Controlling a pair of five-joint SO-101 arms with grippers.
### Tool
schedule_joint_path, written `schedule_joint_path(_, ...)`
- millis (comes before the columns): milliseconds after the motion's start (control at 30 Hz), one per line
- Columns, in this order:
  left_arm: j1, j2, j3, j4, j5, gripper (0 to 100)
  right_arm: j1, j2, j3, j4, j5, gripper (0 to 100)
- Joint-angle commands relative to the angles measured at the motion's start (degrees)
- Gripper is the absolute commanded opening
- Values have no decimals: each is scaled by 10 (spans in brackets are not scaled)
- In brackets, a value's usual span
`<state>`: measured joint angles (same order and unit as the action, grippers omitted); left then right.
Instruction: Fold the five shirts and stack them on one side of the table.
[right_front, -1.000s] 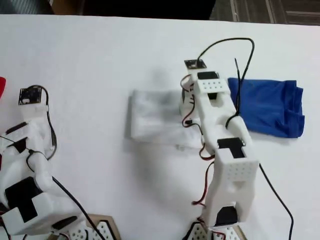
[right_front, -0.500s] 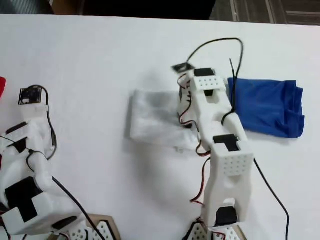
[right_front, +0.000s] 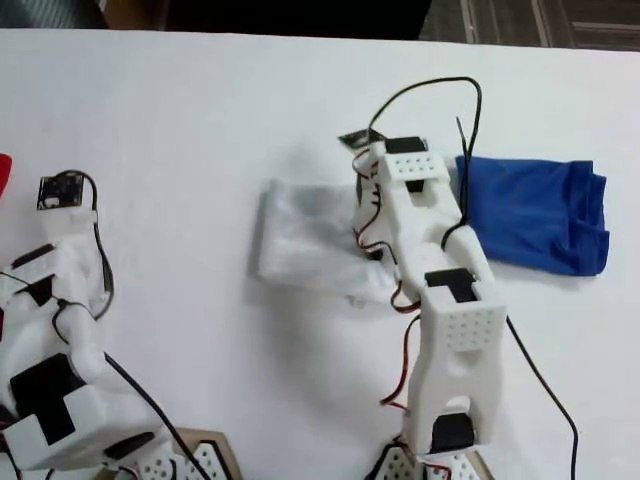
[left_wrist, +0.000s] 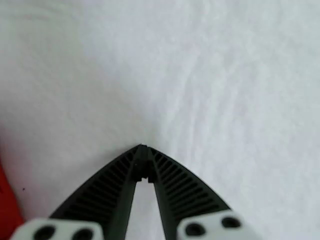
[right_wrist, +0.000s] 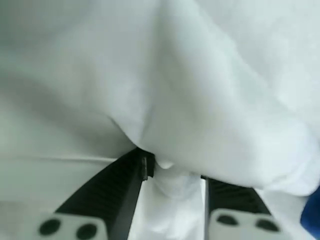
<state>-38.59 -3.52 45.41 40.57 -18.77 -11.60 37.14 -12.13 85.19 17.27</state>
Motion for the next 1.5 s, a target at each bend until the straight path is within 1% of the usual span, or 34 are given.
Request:
schedule_joint_path(0, 1, -4, -19, 1, 5, 26, 7, 30, -3, 7, 8, 140)
schedule_joint_path(67, 1, -4, -19, 1, 5, 26, 6, 47, -13, 18, 25, 16)
schedule_joint_path(133, 0, -4, -19, 1, 5, 26, 8, 55, -26, 22, 28, 36)
schedule_joint_path(167, 0, -4, -19, 1, 5, 26, 11, 57, -36, 22, 28, 21)
schedule_joint_path(300, 0, -4, -19, 1, 5, 26, 37, 47, -104, 26, 25, 22)
schedule_joint_path(433, 2, -2, -19, 0, 5, 26, 57, -2, -192, 71, 35, 22)
schedule_joint_path(533, 3, -2, -19, -1, 5, 26, 60, -43, -241, 113, 97, 22)
schedule_joint_path(600, 3, -2, -19, -1, 5, 26, 73, -66, -253, 122, 130, 22)
schedule_joint_path(1033, 3, -1, -18, -8, 5, 26, 263, -143, -258, 101, 246, 22)
schedule_joint_path(1233, 3, -1, -18, -8, 5, 26, 297, -147, -264, 62, 301, 22)
schedule_joint_path(1467, 3, -1, -18, -8, 5, 26, 349, -142, -359, 39, 338, 22)
